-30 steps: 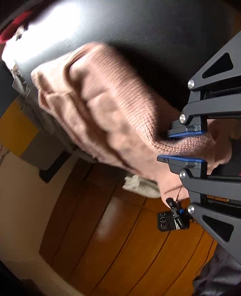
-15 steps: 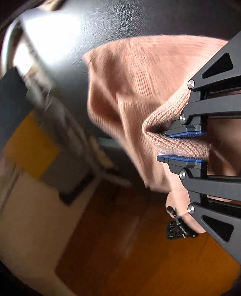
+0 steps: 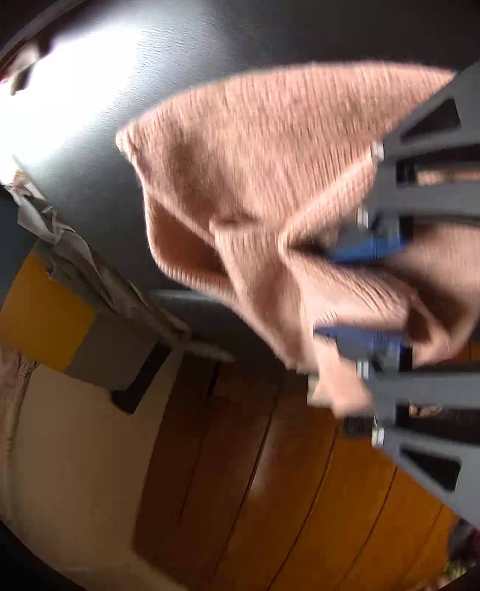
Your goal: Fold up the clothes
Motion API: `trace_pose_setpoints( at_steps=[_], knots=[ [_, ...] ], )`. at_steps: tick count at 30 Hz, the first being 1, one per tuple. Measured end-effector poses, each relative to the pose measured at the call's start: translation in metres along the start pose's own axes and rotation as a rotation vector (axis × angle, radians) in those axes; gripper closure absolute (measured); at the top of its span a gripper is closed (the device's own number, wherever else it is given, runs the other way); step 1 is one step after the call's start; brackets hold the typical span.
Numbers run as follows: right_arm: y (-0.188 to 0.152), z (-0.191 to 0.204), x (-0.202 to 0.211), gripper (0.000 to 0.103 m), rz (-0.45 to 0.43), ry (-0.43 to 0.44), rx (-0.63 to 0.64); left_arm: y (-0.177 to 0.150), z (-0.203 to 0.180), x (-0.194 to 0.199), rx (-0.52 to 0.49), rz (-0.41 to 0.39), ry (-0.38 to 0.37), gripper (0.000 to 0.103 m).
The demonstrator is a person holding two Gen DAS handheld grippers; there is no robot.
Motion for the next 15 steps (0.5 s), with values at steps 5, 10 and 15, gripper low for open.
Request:
trace_pose_setpoints(
  at_steps=[5, 10, 15],
  knots=[
    [-0.018, 0.027, -0.005, 0.034, 0.058, 0.053, 0.023, -0.001, 0.002, 0.000, 0.078, 0.014, -0.075, 0.095],
    [-0.026, 0.030, -0.023, 0.054, 0.097, -0.064, 0.114, 0.007, -0.015, 0.009, 0.057, -0.020, -0.163, 0.095],
    [-0.012, 0.047, -0.033, 0.087, 0.055, -0.087, 0.214, 0.016, -0.033, 0.019, 0.039, -0.064, -0.256, 0.095]
  ],
)
Point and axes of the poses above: each gripper's, at about its wrist camera, not at the fingertips, and x roughly against the way its jaws point, z to its left, y to its top, the point moved 6 cm from there along -x, roughly the way its jaws point
